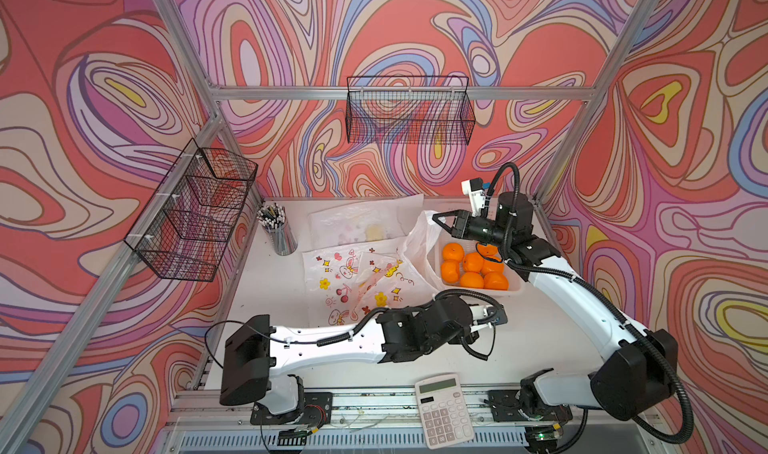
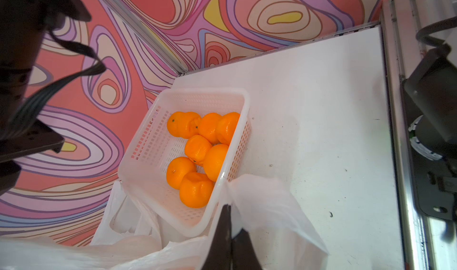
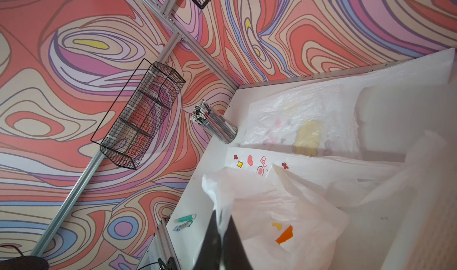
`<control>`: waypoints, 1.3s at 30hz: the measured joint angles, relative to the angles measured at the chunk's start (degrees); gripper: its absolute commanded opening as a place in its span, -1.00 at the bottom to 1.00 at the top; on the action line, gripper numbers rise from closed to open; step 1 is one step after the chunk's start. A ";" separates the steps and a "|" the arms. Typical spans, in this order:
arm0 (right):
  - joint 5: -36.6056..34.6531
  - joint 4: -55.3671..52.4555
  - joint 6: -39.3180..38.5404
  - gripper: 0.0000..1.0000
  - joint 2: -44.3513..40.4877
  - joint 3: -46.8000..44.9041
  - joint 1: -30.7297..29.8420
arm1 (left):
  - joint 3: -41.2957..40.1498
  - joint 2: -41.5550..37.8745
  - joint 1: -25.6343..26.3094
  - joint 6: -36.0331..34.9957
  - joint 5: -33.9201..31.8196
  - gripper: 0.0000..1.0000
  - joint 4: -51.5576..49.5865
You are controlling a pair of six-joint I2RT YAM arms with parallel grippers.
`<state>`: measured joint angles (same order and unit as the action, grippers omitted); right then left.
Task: Place the oranges into plastic bags & tie knots
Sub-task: Adjust the plastic bag at the center of the board.
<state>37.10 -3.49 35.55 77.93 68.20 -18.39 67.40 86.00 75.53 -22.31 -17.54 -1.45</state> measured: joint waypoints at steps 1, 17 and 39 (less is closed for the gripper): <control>0.35 0.68 0.61 -1.00 -0.24 0.02 0.00 | -1.68 -2.51 -1.14 0.57 0.72 -1.00 0.22; 5.35 10.86 11.78 -1.00 0.11 13.70 -0.02 | -2.29 -33.73 -47.25 19.91 30.45 -1.00 3.52; 4.04 10.95 16.92 -1.00 -14.16 5.16 -0.02 | -1.57 -34.18 -62.36 47.04 52.72 -1.00 15.69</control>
<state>41.15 7.46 52.47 63.77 73.36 -18.41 65.82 51.81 13.17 24.73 35.18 14.24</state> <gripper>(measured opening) 0.047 0.048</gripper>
